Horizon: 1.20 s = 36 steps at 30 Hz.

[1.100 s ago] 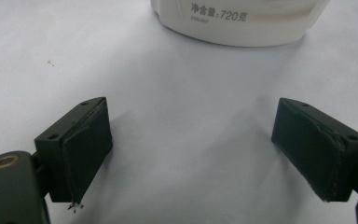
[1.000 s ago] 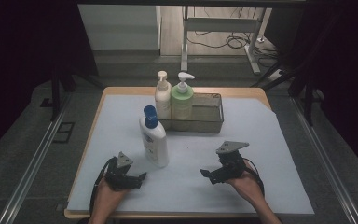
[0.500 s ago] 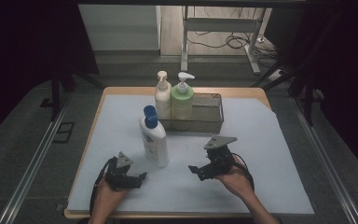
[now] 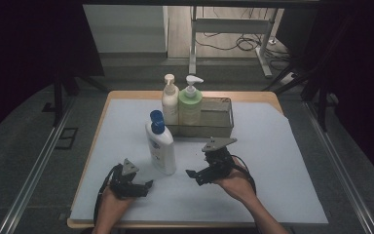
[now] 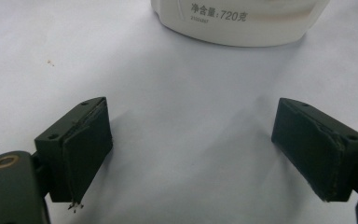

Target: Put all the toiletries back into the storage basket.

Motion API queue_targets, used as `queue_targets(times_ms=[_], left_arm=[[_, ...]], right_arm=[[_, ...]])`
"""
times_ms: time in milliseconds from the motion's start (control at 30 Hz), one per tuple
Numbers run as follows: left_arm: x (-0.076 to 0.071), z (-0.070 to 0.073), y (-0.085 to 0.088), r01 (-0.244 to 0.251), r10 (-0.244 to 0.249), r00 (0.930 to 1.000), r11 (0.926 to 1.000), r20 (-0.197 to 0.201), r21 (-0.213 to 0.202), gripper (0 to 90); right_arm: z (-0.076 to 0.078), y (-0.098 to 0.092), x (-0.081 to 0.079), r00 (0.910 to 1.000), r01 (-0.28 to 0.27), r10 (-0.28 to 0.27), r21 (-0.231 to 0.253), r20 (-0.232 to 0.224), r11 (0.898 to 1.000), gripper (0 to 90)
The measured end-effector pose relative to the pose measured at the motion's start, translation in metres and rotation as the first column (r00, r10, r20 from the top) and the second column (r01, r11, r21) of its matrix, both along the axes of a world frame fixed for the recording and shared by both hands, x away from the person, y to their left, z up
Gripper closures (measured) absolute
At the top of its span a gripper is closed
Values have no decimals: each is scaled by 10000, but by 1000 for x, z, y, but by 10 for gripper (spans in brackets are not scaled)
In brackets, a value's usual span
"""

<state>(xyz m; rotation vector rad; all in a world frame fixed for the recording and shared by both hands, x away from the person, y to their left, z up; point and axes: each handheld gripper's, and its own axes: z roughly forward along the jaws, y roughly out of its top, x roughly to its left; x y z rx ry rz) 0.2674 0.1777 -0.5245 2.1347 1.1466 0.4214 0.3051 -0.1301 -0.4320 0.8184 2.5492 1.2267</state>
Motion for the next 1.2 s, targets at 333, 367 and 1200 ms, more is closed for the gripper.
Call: queue_targets(times_ms=[333, 367, 1200], left_arm=[[0, 0, 0, -7, 7, 10000, 10000, -35, -13, 118], [0, 0, 0, -4, 4, 10000, 10000, -32, -8, 118], [0, 0, 0, -13, 13, 10000, 10000, -11, -34, 118]], right_arm=[[10, 24, 5, 9998, -140, 141, -117, 114, 9998, 13], [11, 26, 5, 9998, -171, 173, -124, 106, 9998, 17], [19, 90, 26, 9974, 269, -266, -26, 670, 9996, 138]])
